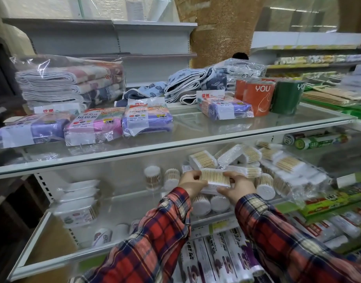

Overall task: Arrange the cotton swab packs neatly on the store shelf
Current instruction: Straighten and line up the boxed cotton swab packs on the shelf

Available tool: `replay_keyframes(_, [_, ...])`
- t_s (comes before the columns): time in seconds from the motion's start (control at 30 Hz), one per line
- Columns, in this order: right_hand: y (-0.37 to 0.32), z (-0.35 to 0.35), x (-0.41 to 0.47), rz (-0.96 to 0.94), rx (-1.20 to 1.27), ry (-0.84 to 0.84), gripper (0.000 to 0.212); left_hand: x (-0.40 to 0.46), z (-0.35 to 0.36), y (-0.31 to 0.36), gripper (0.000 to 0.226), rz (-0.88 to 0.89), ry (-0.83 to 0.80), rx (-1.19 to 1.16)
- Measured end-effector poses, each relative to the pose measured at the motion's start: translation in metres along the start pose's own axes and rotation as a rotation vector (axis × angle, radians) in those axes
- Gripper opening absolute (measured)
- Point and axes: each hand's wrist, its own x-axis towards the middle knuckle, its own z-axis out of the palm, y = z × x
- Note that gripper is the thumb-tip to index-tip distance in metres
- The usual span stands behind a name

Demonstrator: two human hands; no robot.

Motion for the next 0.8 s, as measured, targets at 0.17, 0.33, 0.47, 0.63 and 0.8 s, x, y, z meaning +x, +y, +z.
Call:
replay_keyframes(0.17, [-0.004, 0.000, -0.004, 0.011, 0.059, 0.014, 0.055, -0.006, -0.004, 0.001, 0.045, -0.024, 0.027, -0.116])
replay_keyframes(0.33, [-0.017, -0.003, -0.010, -0.035, 0.187, 0.056, 0.053, -0.012, -0.017, 0.005, 0.039, 0.017, 0.112, -0.241])
replay_keyframes(0.47, [-0.035, 0.003, -0.016, -0.084, 0.294, 0.087, 0.054, -0.022, -0.031, 0.003, 0.033, 0.040, 0.220, -0.393])
replay_keyframes(0.63, [-0.060, 0.018, -0.024, -0.185, 0.363, 0.111, 0.058, -0.037, -0.054, -0.006, 0.026, 0.064, 0.367, -0.518])
replay_keyframes(0.8, [-0.085, 0.039, -0.034, -0.263, 0.392, 0.027, 0.056, -0.057, -0.085, -0.021, 0.026, 0.030, 0.400, -0.612])
